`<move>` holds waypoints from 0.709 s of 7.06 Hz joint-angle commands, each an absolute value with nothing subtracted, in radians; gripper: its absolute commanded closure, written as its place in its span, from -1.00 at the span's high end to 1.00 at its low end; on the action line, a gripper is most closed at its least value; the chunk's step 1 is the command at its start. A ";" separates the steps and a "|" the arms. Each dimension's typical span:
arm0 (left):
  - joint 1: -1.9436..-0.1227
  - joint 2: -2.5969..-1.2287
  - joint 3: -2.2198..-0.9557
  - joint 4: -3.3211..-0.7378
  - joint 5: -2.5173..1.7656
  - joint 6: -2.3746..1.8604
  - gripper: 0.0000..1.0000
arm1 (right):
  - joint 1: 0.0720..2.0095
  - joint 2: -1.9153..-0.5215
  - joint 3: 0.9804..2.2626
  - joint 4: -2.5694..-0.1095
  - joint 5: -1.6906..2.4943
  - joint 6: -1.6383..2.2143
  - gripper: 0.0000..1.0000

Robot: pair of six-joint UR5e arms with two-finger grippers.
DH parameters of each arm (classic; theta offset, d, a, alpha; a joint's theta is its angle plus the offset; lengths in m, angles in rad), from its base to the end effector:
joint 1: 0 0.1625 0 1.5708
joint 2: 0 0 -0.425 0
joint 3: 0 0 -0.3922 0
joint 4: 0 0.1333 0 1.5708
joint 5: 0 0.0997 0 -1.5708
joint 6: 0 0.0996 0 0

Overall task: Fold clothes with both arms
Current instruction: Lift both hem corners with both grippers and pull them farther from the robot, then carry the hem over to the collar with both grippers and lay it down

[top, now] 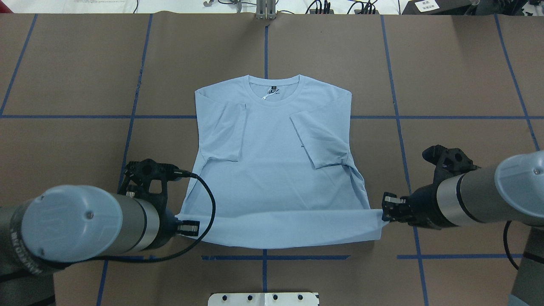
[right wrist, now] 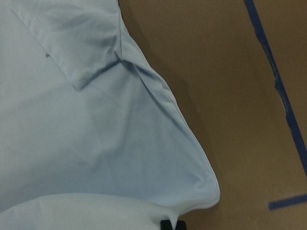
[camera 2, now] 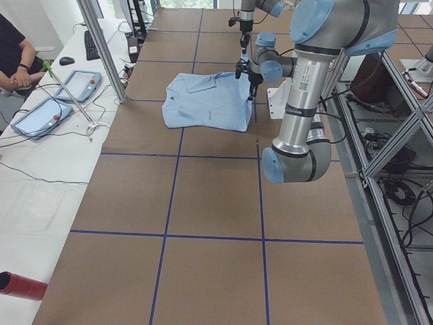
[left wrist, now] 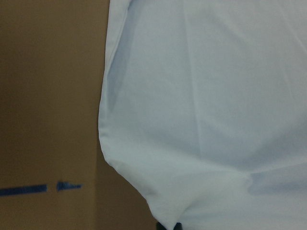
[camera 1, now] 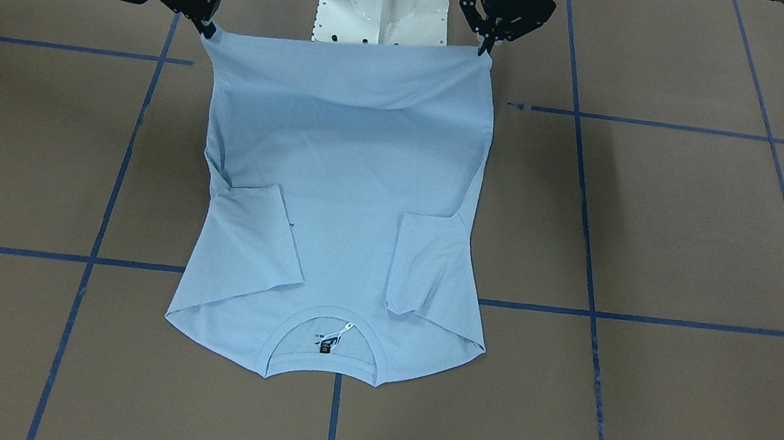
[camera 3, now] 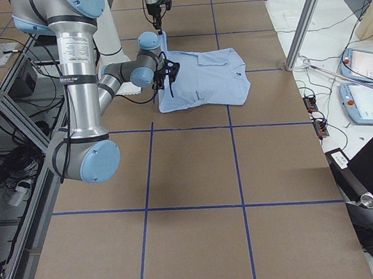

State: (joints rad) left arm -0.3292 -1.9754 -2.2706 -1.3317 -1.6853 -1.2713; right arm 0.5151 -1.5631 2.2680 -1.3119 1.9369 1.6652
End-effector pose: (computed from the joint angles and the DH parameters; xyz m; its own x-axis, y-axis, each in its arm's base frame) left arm 0.4182 -0.2717 0.1911 0.6567 0.0854 -0.7493 0.0472 0.9870 0.1538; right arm -0.3307 -0.2994 0.3045 0.4749 0.3700 0.7985 -0.2500 0.9267 -0.2807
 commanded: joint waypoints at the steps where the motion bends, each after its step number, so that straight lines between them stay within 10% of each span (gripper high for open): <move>1: -0.451 -2.055 -2.128 -1.371 -1.697 -1.189 -1.00 | 0.652 -1.458 2.141 -1.313 1.941 1.663 -1.00; 5: -0.656 -2.121 -1.822 -1.627 -1.704 -1.052 -1.00 | 0.785 -1.293 1.956 -1.315 1.940 1.637 -1.00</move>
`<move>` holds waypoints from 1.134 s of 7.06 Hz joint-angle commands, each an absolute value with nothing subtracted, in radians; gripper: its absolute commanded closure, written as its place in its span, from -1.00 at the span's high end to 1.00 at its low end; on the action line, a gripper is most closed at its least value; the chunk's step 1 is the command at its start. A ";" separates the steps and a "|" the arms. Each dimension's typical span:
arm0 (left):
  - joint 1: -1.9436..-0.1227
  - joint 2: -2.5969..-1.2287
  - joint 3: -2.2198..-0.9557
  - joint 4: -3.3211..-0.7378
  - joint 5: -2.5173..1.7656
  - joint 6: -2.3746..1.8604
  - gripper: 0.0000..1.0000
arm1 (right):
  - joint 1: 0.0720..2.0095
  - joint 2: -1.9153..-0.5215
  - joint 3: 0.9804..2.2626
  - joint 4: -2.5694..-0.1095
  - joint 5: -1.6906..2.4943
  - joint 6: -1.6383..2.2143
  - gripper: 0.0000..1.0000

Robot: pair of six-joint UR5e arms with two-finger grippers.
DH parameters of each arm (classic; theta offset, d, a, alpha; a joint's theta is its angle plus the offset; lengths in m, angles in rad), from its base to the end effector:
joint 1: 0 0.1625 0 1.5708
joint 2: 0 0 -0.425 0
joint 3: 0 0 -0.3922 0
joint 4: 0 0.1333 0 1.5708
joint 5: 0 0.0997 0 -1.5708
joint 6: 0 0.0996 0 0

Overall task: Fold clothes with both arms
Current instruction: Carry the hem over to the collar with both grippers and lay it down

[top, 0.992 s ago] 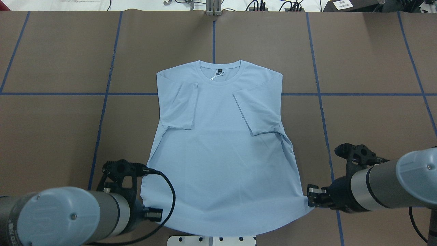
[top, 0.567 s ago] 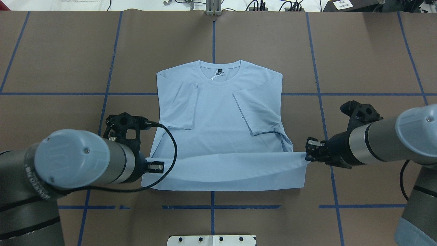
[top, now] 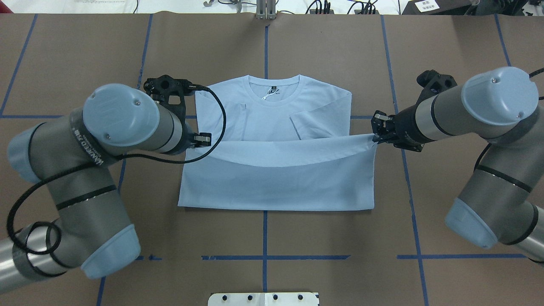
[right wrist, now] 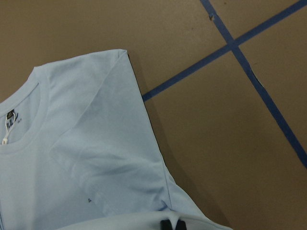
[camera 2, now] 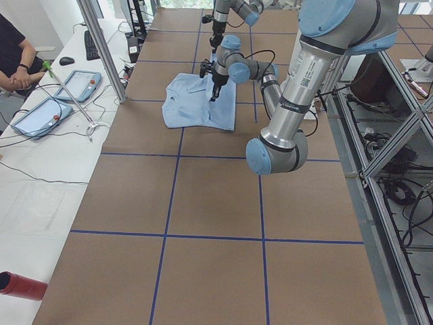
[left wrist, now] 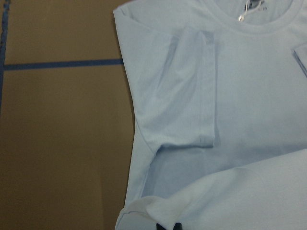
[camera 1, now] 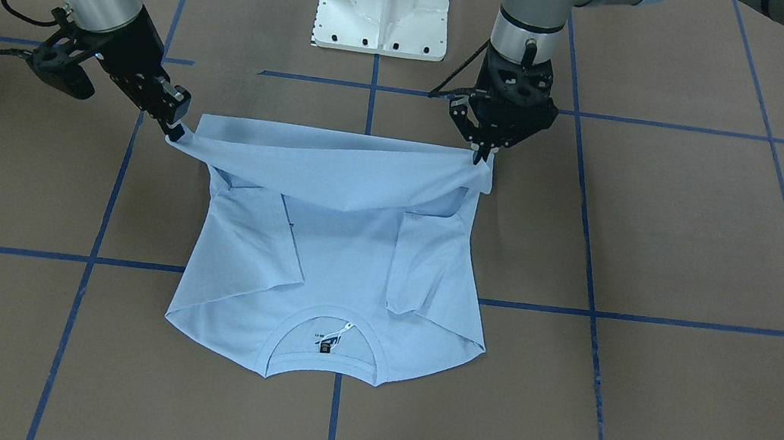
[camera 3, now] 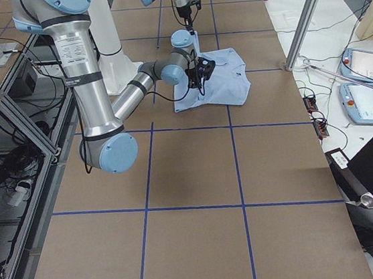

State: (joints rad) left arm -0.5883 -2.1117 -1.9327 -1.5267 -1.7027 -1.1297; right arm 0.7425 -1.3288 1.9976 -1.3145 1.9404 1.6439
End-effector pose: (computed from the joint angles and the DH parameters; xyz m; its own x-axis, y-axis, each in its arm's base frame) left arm 0.4338 -0.4339 0.2080 0.6910 0.0478 -0.7212 0.1905 0.9505 0.2455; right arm -0.3348 -0.4393 0.3082 0.4117 0.4702 0.7807 -0.4492 0.8500 -0.2751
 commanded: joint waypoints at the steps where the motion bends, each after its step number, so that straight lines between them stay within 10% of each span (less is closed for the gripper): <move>1: -0.670 -2.132 -1.715 -1.737 -1.704 -1.042 -1.00 | 0.822 -1.258 1.904 -1.315 1.960 1.634 -1.00; 8: -0.749 -2.253 -1.468 -1.848 -1.695 -1.029 -1.00 | 0.894 -1.011 1.433 -1.112 1.976 1.614 -1.00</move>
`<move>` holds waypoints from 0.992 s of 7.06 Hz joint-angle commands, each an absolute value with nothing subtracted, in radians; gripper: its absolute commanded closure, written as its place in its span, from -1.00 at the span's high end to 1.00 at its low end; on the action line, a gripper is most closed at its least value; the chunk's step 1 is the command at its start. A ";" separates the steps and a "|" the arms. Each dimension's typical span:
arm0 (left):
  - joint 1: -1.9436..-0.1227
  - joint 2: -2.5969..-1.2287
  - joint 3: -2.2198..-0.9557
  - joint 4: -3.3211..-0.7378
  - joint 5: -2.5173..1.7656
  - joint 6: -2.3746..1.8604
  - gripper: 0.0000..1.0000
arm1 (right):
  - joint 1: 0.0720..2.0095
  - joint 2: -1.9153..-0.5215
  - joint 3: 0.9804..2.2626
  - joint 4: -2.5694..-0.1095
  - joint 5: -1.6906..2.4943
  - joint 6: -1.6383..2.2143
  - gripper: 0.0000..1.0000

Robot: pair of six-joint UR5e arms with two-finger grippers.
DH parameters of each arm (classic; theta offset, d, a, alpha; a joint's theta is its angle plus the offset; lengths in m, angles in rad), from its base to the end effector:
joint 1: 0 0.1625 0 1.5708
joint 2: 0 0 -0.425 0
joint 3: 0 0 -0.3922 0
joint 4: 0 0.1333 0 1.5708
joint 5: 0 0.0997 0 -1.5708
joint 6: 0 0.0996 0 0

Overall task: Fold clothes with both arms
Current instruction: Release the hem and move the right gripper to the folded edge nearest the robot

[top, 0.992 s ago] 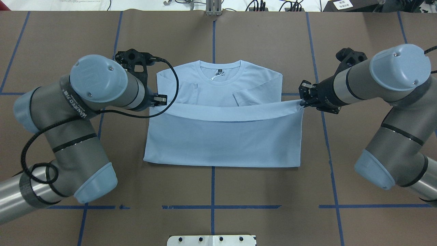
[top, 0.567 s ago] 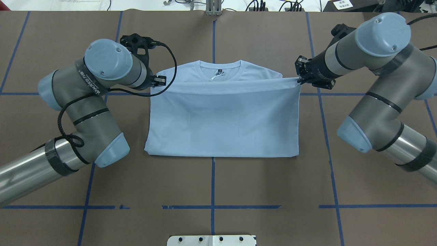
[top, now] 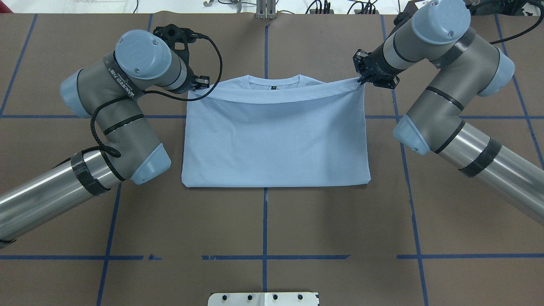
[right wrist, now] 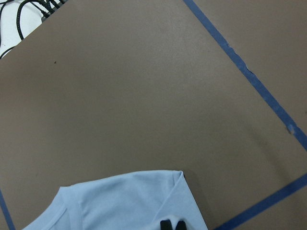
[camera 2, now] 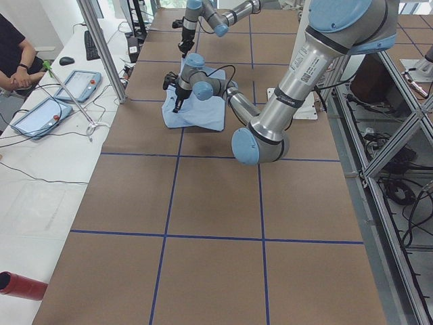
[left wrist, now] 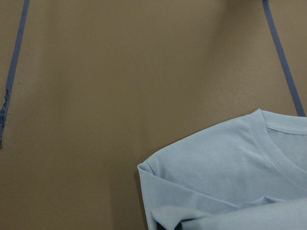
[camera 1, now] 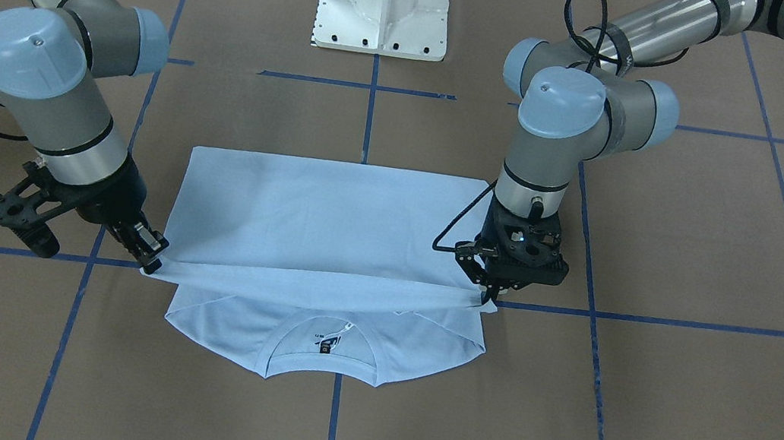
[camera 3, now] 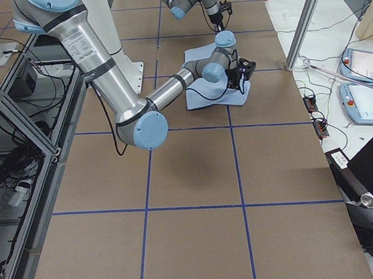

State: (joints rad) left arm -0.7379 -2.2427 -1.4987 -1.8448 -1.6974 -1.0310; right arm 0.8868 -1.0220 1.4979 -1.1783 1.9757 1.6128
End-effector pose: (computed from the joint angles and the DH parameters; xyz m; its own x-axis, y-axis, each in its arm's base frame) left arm 0.4575 -0.5791 0.2607 0.7136 0.0403 -0.6994 0.2669 0.9074 0.3246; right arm -0.3723 -0.6056 0.3285 0.3859 0.5345 0.7519 -0.5391 0.7921 -0.2863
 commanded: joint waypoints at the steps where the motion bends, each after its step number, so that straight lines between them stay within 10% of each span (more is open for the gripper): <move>1: -0.749 -2.270 -1.444 -1.859 -1.695 -1.031 -1.00 | 0.894 -0.997 1.427 -1.114 1.974 1.615 -1.00; 7: -0.733 -2.312 -1.378 -1.898 -1.695 -1.040 -1.00 | 0.884 -0.994 1.425 -1.111 1.976 1.611 -1.00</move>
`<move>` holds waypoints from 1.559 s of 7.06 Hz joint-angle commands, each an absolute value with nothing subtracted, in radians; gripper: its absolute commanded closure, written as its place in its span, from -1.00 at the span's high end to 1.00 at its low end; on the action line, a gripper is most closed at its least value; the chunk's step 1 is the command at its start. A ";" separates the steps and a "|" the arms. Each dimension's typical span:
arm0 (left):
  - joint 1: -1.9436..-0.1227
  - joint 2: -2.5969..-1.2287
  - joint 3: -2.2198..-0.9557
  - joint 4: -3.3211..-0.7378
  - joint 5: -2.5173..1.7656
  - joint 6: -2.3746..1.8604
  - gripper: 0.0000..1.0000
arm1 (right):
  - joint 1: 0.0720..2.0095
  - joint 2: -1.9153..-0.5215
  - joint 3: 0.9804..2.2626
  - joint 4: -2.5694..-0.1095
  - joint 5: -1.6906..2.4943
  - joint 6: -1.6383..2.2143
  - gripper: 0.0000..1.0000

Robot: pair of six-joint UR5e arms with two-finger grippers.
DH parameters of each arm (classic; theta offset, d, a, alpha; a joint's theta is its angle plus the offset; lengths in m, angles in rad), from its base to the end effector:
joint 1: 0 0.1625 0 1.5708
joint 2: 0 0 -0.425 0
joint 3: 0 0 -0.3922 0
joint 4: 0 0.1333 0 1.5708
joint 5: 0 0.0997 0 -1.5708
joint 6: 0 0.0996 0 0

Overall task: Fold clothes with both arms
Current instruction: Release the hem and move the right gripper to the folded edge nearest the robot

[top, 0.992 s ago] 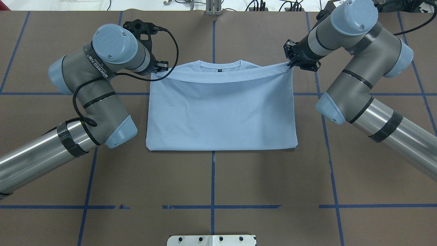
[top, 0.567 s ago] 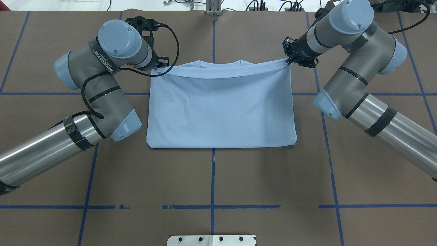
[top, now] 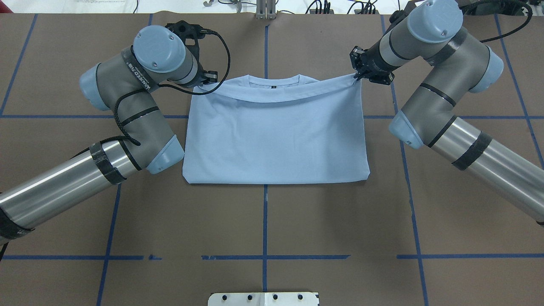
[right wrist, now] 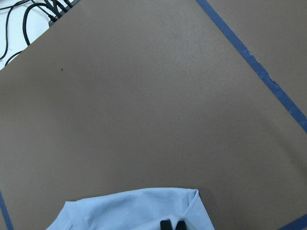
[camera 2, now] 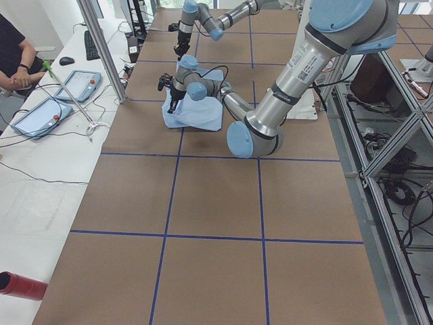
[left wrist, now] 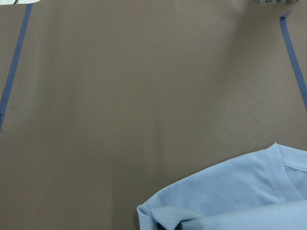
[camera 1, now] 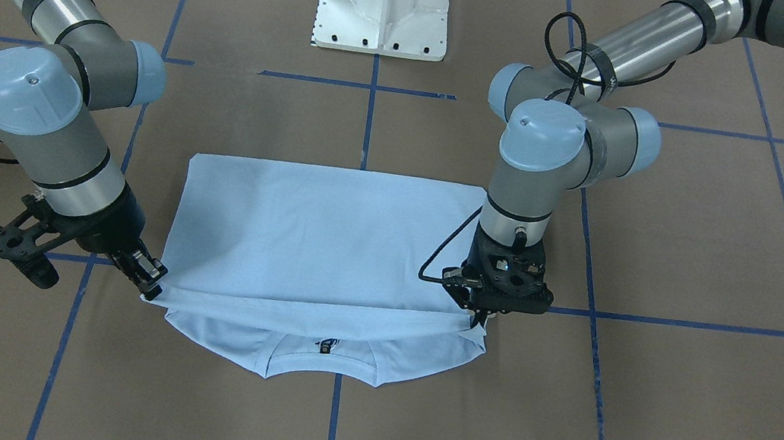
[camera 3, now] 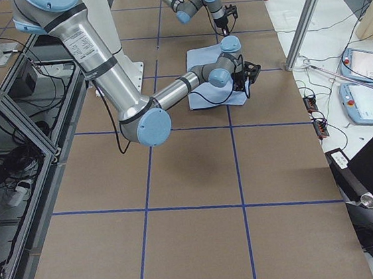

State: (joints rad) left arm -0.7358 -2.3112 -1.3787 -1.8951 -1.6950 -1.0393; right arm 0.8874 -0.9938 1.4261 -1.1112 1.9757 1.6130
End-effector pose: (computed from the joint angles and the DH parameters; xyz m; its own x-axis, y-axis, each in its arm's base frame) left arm 0.4831 -0.6006 0.2590 0.7127 0.0332 -0.7007 0.2720 0.9077 0.3196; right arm -0.3828 -0.6191 0.3343 0.3743 0.5210 0.7671 -0.5354 0.7968 -0.2800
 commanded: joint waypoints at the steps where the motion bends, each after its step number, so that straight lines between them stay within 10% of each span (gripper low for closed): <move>1: -0.733 -2.312 -1.376 -1.898 -1.694 -1.042 -0.90 | 0.881 -0.996 1.424 -1.111 1.974 1.609 -0.18; 2: -0.733 -2.312 -1.371 -1.901 -1.692 -1.043 0.25 | 0.876 -0.994 1.422 -1.112 1.971 1.609 0.97; 3: -0.733 -2.313 -1.371 -1.905 -1.678 -1.043 0.99 | 0.877 -0.996 1.422 -1.112 1.973 1.611 1.00; 6: -0.738 -2.313 -1.373 -1.902 -1.677 -1.042 0.99 | 0.853 -1.014 1.446 -1.036 1.973 1.620 1.00; 11: -0.736 -2.309 -1.382 -1.904 -1.677 -1.048 1.00 | 0.579 -1.333 1.842 -1.163 1.824 1.660 0.99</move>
